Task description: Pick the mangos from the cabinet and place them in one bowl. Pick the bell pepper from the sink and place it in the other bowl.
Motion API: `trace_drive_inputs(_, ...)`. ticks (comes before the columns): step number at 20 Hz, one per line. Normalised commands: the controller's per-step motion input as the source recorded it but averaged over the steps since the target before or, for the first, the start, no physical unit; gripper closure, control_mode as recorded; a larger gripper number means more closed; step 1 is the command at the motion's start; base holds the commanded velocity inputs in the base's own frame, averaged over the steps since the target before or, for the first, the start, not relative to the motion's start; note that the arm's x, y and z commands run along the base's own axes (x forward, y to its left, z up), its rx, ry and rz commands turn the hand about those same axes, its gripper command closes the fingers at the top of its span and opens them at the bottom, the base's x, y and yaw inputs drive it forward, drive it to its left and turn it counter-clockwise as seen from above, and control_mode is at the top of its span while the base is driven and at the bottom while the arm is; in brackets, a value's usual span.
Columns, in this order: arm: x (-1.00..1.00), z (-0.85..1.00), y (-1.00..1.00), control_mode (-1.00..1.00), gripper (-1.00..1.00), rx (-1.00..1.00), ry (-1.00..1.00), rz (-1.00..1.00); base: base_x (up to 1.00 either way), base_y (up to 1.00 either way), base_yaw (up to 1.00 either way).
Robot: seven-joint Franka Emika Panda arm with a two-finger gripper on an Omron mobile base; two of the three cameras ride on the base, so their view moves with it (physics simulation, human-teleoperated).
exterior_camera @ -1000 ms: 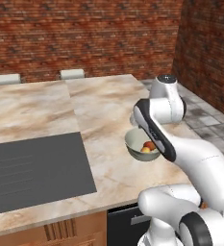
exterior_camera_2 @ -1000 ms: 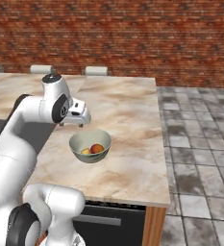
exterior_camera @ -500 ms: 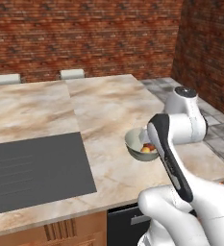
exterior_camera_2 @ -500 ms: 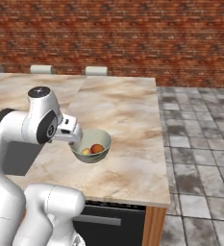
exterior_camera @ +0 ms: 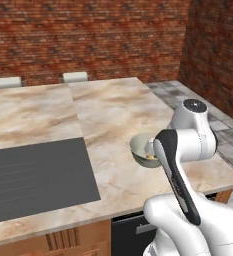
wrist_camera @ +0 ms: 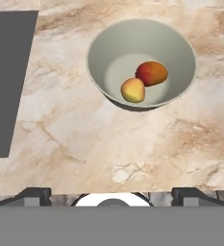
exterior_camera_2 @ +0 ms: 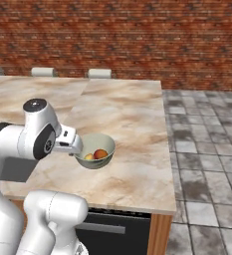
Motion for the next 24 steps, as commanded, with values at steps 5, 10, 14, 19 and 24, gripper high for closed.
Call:
trace_drive_inputs(5,0.0,-0.04,0.07,1.0,-1.0,0.0,0.0,-0.03,0.0,0.21,-0.09)
trace_drive_inputs(10,0.0,0.0,0.0,1.0,-1.0,0.0,0.0,0.0,-0.19,0.71,-0.11)
trace_drive_inputs(14,0.0,0.0,0.0,1.0,-1.0,0.0,0.0,0.0,-0.25,0.63,-0.13)
trace_drive_inputs(19,0.0,0.0,0.0,1.0,-1.0,0.0,0.0,0.0,-0.37,0.58,-0.06)
trace_drive_inputs(24,0.0,0.0,0.0,1.0,-1.0,0.0,0.0,0.0,-0.49,0.31,0.0)
